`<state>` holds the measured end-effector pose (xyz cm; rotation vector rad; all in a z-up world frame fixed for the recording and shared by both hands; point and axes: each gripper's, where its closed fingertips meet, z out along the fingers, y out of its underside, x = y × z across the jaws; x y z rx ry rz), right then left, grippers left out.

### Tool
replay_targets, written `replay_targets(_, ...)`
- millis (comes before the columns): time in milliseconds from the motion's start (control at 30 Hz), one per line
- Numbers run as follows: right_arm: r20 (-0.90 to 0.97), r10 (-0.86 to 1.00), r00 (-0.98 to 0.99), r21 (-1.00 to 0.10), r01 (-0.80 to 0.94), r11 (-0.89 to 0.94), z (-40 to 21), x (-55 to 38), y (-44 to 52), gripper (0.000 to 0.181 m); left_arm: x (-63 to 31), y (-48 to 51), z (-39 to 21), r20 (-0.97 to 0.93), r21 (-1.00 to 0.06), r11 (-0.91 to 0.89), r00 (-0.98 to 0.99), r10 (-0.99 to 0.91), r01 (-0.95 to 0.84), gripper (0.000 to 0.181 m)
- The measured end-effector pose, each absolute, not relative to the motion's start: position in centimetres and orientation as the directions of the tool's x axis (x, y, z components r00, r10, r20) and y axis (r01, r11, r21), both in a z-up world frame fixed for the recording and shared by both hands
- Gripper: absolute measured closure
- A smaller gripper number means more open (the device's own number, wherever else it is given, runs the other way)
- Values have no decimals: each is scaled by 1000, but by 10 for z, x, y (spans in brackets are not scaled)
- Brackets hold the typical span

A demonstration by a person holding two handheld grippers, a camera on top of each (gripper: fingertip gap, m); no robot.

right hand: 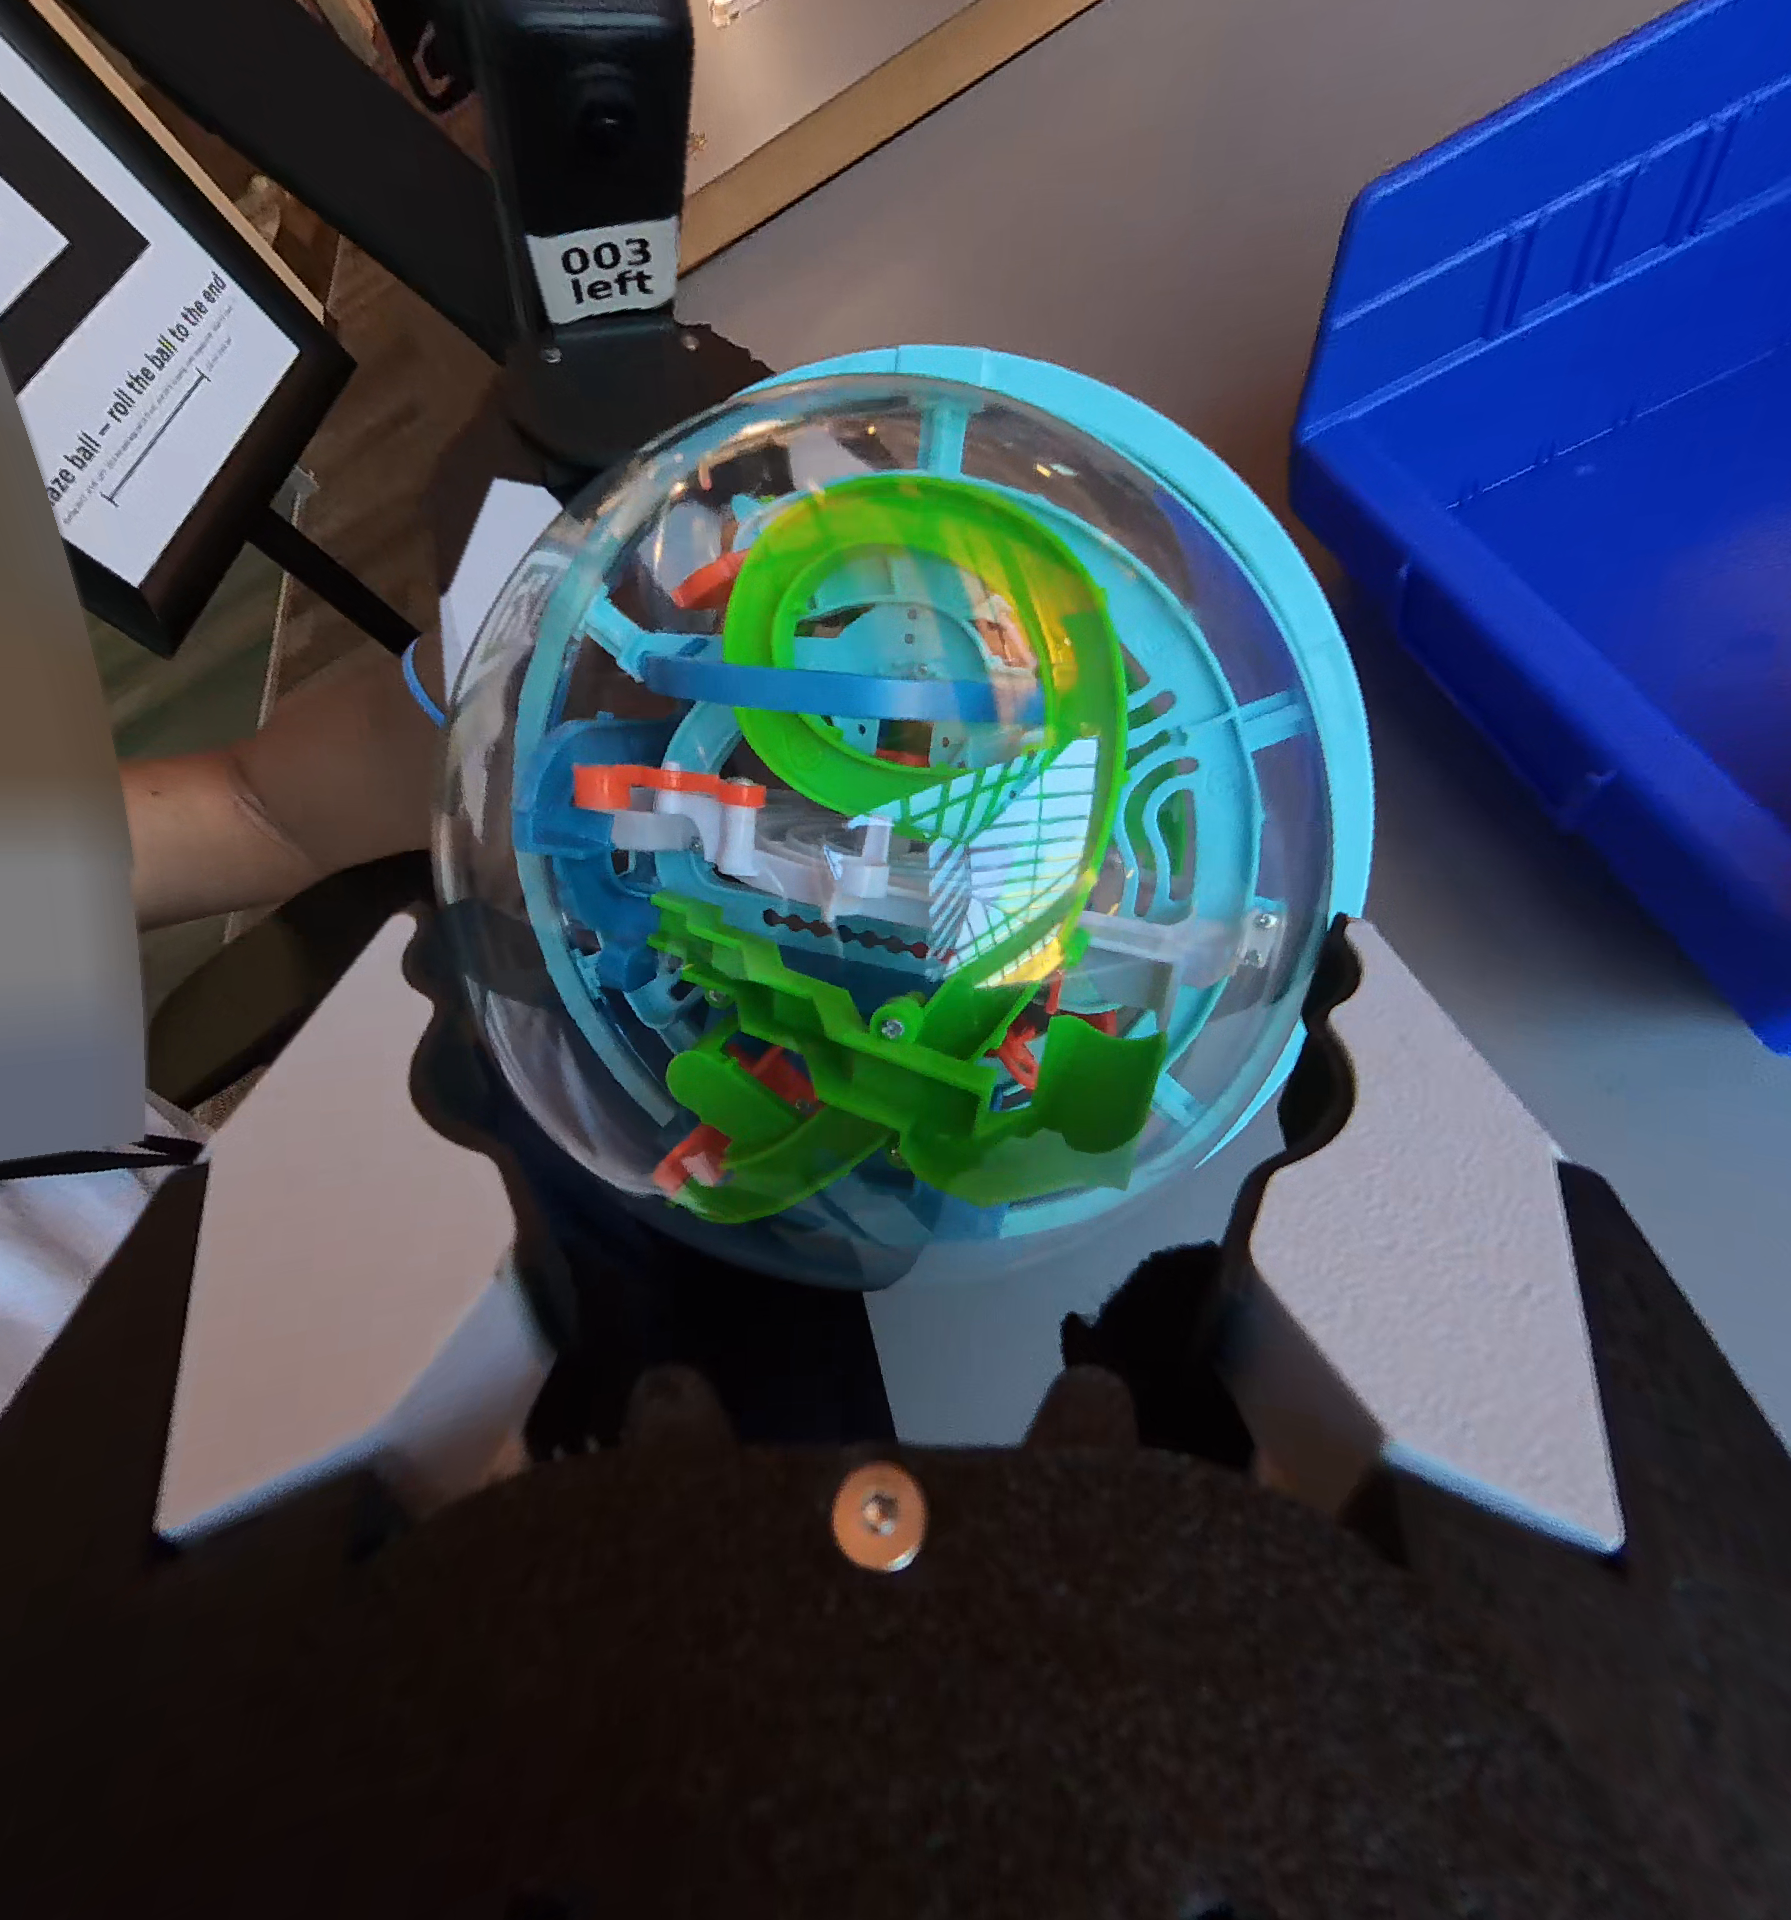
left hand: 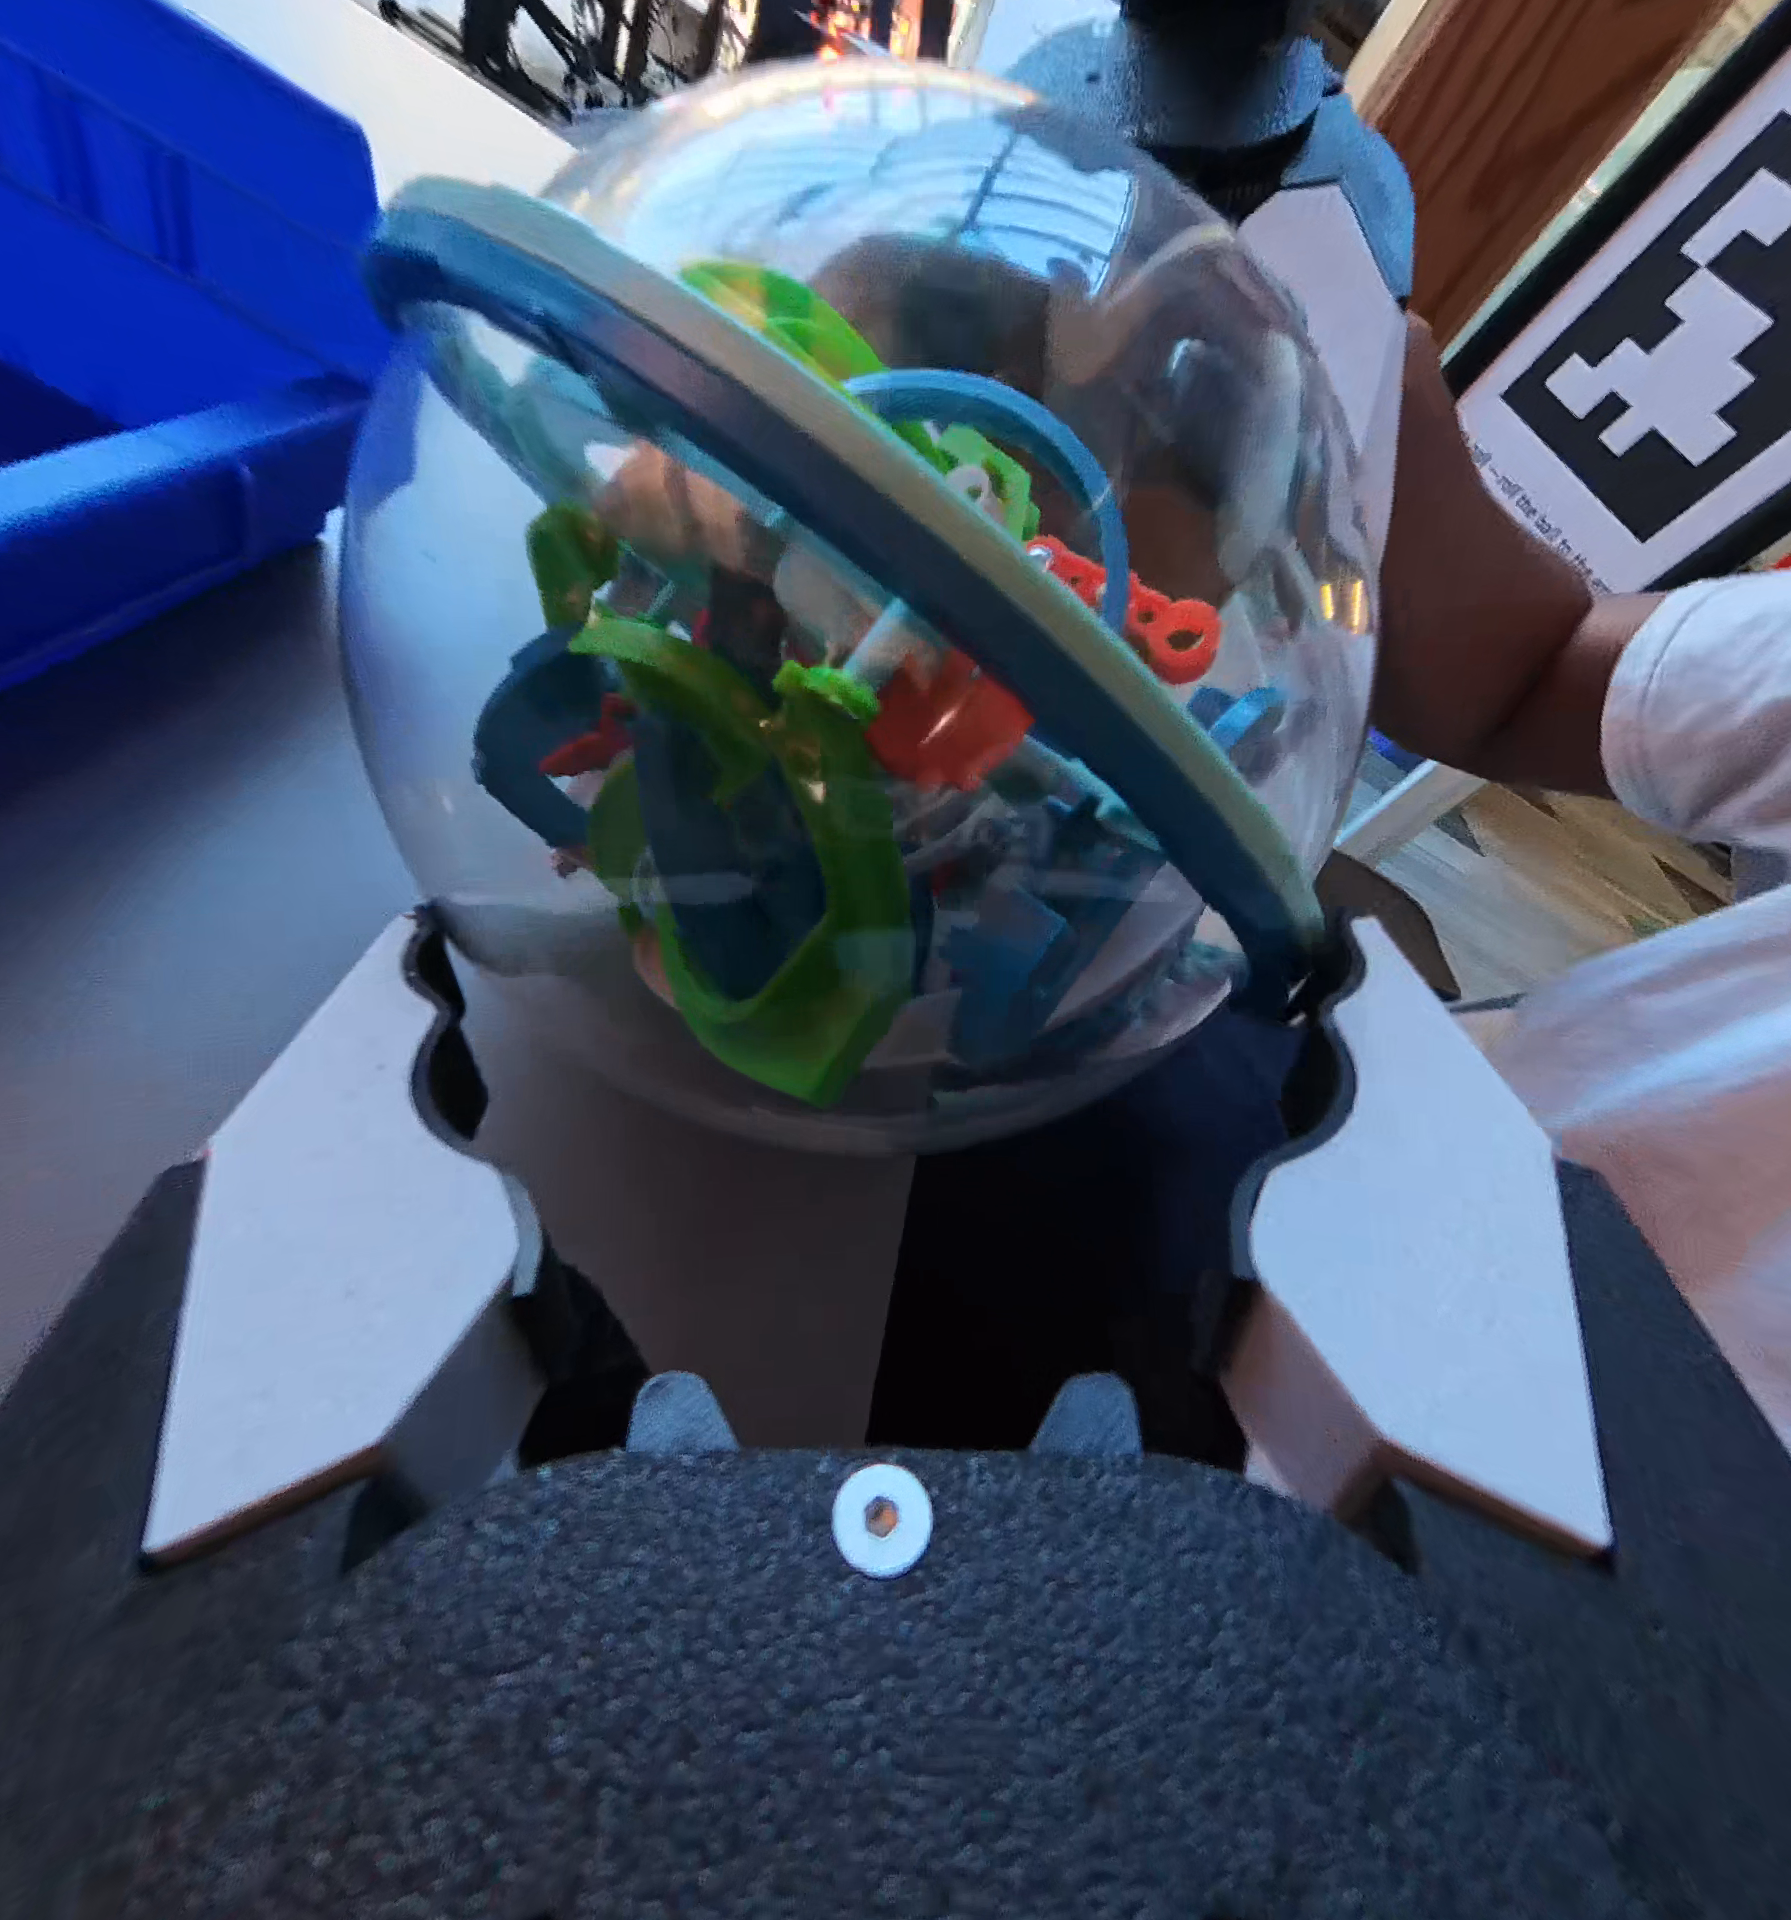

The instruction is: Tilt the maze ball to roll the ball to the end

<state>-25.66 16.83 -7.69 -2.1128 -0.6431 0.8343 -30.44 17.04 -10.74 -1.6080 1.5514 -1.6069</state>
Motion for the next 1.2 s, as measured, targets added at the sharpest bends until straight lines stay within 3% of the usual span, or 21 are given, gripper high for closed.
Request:
replay_targets(200,-360,666,653,-795,159,-586,-77,-256,170,27,-311,170,-114,472,-843,-322,-305,-827,-431,35)
replay_targets(1200,-315,719,620,-847,159,-507,-78,-251,161,27,-308,161,-112,434,-855,-307,-252,-865,-418,35)
